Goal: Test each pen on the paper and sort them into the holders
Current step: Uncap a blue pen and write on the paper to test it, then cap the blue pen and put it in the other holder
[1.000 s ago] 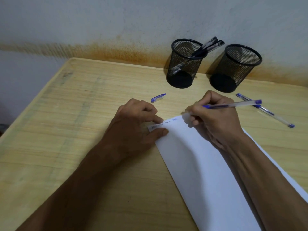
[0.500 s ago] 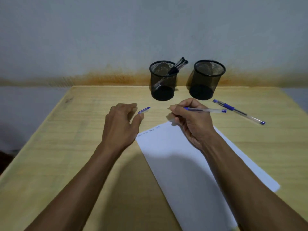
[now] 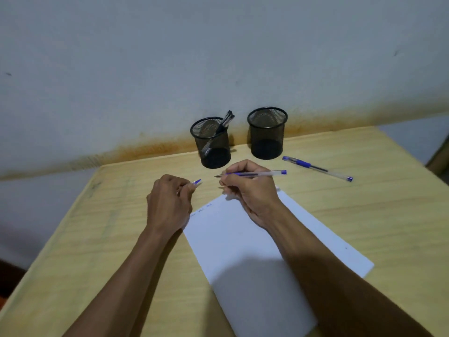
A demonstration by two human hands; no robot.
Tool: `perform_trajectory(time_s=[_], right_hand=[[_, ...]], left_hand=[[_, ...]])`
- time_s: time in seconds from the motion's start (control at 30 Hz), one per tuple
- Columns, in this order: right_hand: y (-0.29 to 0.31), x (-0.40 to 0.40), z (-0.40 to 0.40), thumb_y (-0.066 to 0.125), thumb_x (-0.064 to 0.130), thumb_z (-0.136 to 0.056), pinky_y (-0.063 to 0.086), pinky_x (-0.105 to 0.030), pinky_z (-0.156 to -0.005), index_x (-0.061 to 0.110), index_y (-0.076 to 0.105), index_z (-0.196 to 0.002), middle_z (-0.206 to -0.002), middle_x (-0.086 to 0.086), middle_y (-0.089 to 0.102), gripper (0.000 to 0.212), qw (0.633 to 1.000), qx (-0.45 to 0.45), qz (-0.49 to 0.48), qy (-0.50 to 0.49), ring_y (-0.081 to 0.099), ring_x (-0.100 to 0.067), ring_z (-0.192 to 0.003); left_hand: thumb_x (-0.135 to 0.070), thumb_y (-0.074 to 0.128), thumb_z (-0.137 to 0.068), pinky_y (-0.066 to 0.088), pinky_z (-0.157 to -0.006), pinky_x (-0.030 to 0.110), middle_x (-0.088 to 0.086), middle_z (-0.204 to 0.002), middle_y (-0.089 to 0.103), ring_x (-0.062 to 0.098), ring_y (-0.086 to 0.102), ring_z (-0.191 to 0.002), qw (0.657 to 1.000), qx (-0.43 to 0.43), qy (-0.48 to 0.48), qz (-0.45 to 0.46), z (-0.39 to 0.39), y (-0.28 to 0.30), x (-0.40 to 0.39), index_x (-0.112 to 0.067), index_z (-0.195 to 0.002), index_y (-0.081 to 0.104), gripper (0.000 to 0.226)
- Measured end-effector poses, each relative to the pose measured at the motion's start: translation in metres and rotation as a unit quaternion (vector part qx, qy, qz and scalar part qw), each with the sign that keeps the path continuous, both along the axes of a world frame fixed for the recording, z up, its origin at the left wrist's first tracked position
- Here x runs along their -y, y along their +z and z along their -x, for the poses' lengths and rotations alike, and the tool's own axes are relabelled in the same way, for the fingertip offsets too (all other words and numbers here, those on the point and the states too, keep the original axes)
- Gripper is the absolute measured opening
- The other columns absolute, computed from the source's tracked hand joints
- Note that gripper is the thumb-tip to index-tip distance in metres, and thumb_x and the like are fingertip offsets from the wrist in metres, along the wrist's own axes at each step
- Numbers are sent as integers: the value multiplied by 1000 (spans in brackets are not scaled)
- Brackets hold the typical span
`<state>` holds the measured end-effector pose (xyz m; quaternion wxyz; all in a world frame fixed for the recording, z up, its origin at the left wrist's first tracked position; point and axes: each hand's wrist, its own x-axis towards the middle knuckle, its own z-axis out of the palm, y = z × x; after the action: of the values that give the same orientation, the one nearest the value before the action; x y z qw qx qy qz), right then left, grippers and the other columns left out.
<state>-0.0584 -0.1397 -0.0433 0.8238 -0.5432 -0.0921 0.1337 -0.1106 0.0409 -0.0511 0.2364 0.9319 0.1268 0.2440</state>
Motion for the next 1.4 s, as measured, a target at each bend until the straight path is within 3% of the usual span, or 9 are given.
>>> perform_trajectory(time_s=[0.2,0.33,0.47,0.6,0.87,1.03,1.17,1.4], right_hand=[[3,-14,8,76,-6,-83,56,-26,-60,7,70,-87,-79,-12,74,15,1000,23,0,-22,72,-22,-72],[16,8,18,78,-9,-80,57,-23,-63,8,70,-83,-80,-9,75,19,997,56,4,-57,71,-19,-74],[33,34,44,75,1,-87,58,-23,-62,11,72,-88,-76,-3,77,10,989,127,67,-38,76,-17,-76],[41,39,77,77,11,-87,56,-20,-58,6,74,-89,-75,0,76,6,969,191,153,-29,75,-10,-70],[45,41,87,79,14,-85,54,-18,-55,7,73,-84,-67,5,75,9,960,200,192,-41,73,-8,-63],[43,42,91,82,25,-83,59,-35,-58,19,78,-81,-77,6,76,8,943,226,243,-33,70,-13,-75],[41,43,93,83,30,-81,50,-26,-56,19,80,-81,-78,6,77,12,947,239,208,-44,66,-15,-73],[41,43,97,83,30,-82,47,-30,-64,20,80,-80,-82,3,78,10,959,200,195,-50,61,-8,-68]], left_hand=[[-21,58,-95,36,-62,16,-6,-82,67,10,58,-72,992,83,16,90,44,5,0,-18,-91,71,14],[-17,62,-93,44,-62,26,-9,-79,70,9,62,-69,985,81,-17,154,49,5,17,-22,-91,72,11],[-9,63,-92,47,-65,18,-11,-84,71,5,63,-72,973,96,-69,197,57,14,37,-27,-90,71,20],[-5,61,-93,49,-71,19,-14,-89,69,8,66,-82,970,113,-113,186,76,18,43,-31,-92,70,28],[-13,58,-90,44,-72,14,-14,-89,68,7,65,-83,966,138,-146,161,94,19,47,-22,-97,73,19],[-13,58,-91,47,-74,14,-16,-92,68,5,66,-89,965,141,-174,138,101,26,51,-22,-100,74,21],[-14,59,-90,45,-72,12,-17,-88,67,2,64,-81,965,156,-173,124,103,31,55,-20,-100,75,20],[-15,59,-88,42,-69,10,-18,-81,64,1,62,-76,968,162,-170,89,99,37,58,-16,-96,76,18]])
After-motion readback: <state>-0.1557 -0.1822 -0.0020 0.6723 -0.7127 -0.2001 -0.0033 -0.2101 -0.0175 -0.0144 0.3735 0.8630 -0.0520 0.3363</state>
